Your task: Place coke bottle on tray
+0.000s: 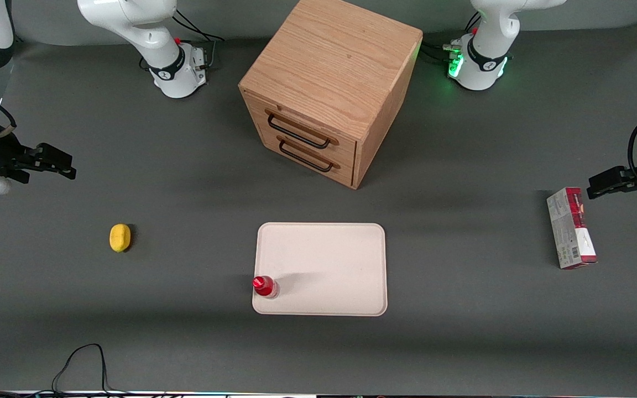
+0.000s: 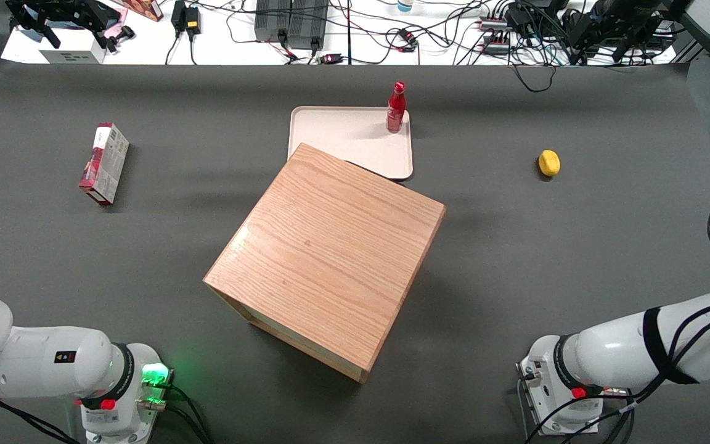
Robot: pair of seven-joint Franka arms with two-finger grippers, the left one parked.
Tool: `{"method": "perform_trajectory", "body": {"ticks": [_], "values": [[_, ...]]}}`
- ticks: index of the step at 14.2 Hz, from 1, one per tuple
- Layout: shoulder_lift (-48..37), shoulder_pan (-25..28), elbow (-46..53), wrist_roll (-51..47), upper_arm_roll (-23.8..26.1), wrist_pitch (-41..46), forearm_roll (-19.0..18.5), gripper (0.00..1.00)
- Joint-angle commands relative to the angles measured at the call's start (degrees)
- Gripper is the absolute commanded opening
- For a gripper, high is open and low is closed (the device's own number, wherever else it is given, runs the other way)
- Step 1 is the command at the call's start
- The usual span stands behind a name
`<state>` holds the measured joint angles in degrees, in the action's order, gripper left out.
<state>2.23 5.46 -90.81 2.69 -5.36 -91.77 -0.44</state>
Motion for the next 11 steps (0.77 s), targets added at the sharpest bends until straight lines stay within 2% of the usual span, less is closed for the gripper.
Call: {"method": "perform_trajectory", "body": {"ticks": [1,11], "values": [[-0.6,-0.6,-0.6,-0.7,0.3,-0.6,-0.4,1.0],[-0.6,-0.5,-0.2,-3.3,-0.1,-0.4,-0.3,1.0]]}}
